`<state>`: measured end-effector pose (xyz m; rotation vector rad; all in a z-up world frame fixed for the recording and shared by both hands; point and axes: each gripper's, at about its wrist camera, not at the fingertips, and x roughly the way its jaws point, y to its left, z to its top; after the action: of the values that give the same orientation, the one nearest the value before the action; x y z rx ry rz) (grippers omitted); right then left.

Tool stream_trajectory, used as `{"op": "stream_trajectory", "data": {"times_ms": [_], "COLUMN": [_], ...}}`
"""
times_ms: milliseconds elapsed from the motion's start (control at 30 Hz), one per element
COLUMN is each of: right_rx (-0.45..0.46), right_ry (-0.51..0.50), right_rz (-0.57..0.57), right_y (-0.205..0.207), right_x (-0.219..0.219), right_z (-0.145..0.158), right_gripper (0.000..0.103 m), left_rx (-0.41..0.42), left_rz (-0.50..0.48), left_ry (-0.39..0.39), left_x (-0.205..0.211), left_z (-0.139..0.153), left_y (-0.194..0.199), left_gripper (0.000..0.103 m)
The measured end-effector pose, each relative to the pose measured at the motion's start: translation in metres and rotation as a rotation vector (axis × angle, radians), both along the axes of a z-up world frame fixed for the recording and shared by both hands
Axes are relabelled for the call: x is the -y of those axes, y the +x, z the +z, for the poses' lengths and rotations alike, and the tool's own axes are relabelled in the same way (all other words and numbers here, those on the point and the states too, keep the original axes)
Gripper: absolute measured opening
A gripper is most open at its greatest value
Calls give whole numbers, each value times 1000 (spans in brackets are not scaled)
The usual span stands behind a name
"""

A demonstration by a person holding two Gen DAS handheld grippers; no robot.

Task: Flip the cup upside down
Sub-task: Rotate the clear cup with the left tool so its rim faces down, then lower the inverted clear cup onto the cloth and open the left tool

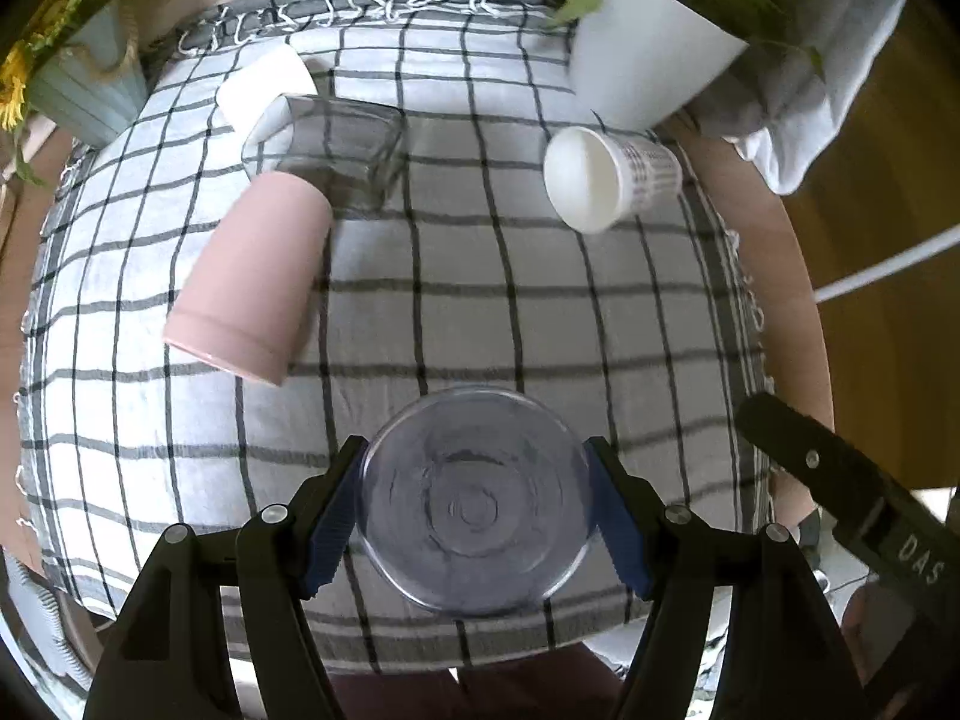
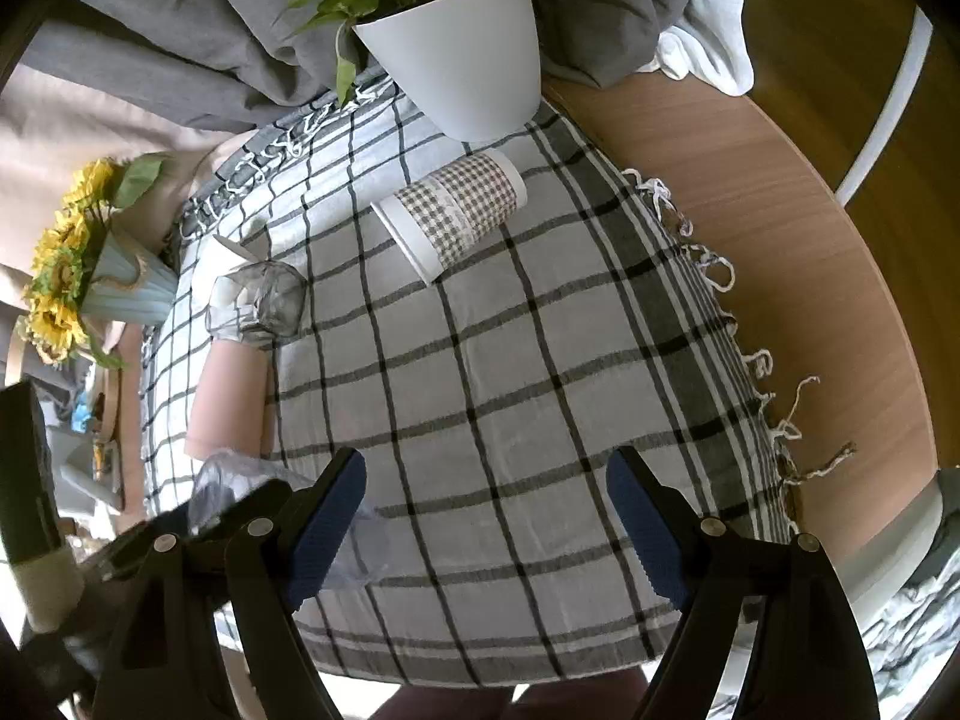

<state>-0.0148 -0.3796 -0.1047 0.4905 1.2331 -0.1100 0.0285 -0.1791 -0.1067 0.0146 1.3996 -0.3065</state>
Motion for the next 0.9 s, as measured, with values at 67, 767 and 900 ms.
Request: {"op": "stream_trajectory", "data": {"times_ms": [67, 767, 900], "right_rx": [1, -1, -4], "right_ry": [-6, -69, -84], "right_rz": [10, 7, 5], "right_y": [-2, -13, -15], "right_x": [0, 2, 2], "right_z": [0, 5, 7], "right_gripper": [82, 82, 82], "left_rx": [4, -10, -10], "left_rz": [-8, -40, -46], "left_ry": [4, -18, -19], "left_x": [2, 9, 10], "left_z": [0, -6, -7], "left_y": [-4, -8, -9], "left_gripper": [70, 75, 81]}}
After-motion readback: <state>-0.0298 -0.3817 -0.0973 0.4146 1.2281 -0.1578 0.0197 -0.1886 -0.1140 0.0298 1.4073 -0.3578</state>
